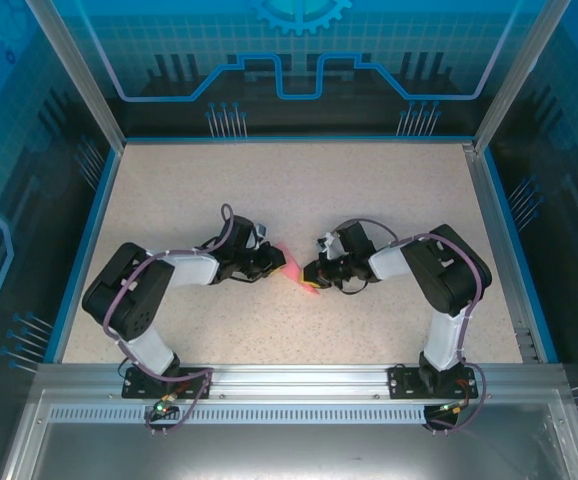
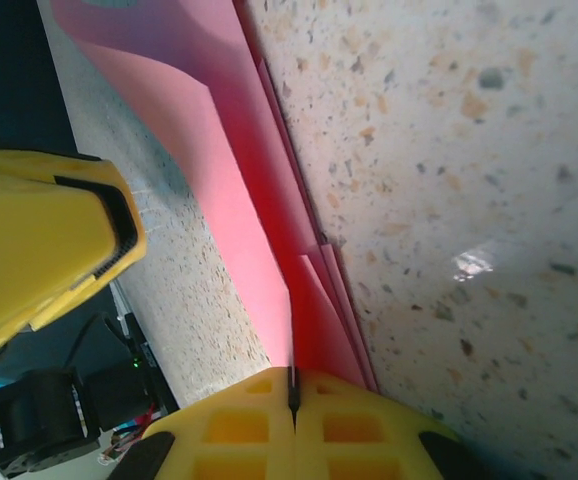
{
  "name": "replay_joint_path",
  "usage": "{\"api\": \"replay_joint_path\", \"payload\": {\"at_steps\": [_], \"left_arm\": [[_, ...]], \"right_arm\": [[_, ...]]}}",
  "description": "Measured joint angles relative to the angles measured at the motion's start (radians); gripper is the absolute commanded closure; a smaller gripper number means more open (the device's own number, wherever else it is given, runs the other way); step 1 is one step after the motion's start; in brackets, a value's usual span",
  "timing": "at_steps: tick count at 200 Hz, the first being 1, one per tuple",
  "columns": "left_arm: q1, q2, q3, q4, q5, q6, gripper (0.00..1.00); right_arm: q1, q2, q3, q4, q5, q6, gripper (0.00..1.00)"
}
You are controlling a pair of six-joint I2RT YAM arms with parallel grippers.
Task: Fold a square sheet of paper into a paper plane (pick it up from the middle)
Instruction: Fold the wing for the fifth time at the center of the table.
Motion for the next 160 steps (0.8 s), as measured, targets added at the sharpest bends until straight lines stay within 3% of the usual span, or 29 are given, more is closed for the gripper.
{"api": "replay_joint_path", "payload": {"at_steps": [160], "left_arm": [[-0.039, 0.067, 0.000, 0.040, 0.001, -0.016, 0.86]], "right_arm": [[-0.022, 0.010, 0.001, 0.008, -0.020, 0.023, 1.00]]}}
